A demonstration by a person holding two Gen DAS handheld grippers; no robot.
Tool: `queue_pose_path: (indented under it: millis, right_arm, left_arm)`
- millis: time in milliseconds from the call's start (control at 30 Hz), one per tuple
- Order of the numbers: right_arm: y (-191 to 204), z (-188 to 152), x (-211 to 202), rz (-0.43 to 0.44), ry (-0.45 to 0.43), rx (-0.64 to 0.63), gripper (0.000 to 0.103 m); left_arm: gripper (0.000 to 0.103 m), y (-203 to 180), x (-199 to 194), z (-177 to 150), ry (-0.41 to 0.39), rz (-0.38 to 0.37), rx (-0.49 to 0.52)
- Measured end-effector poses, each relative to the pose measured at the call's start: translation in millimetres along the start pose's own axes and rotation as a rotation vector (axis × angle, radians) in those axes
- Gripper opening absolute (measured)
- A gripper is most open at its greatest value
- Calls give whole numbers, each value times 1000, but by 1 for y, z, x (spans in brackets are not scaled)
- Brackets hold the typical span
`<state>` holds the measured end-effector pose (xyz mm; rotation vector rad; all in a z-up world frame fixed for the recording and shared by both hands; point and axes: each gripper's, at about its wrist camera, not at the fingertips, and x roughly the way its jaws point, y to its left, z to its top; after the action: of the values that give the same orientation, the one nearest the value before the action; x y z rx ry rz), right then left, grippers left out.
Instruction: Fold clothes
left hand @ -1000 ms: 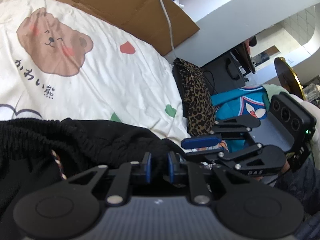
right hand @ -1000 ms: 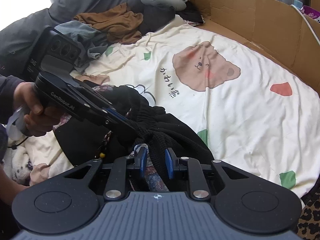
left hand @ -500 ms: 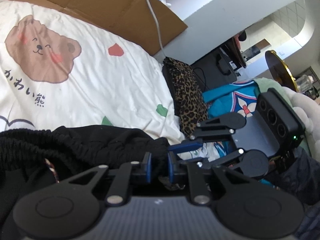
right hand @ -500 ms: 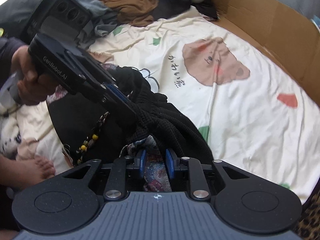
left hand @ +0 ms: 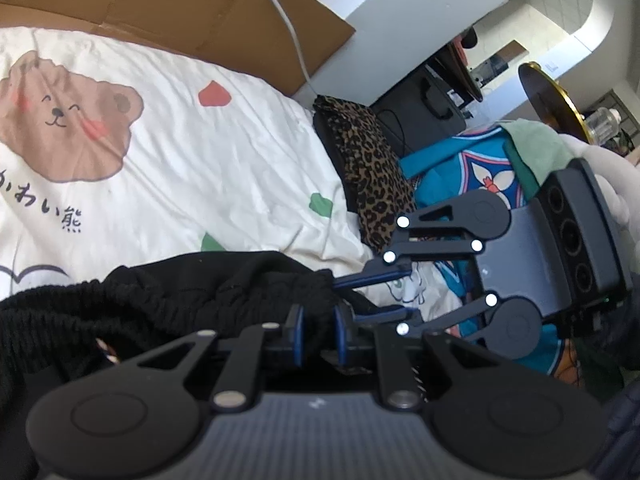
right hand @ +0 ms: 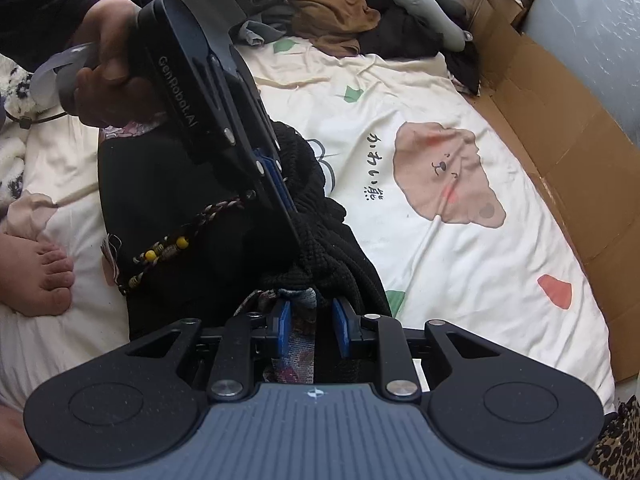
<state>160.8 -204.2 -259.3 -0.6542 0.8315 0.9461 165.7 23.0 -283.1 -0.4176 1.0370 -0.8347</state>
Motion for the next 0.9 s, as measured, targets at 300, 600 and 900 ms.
queue_pose_path:
  millis: [300, 600, 900]
  right_arm:
    - [-1, -7, 13, 75, -19, 24, 6]
    - [-25, -21, 3, -33, -17, 156, 1]
    - [-44, -39, 6, -143, 56, 265, 0]
  left_arm:
    - [15, -7, 2, 2, 4, -19, 44]
    - [16, 3, -8, 7, -27, 3, -5]
    - [17, 35, -56, 10, -65, 175, -82]
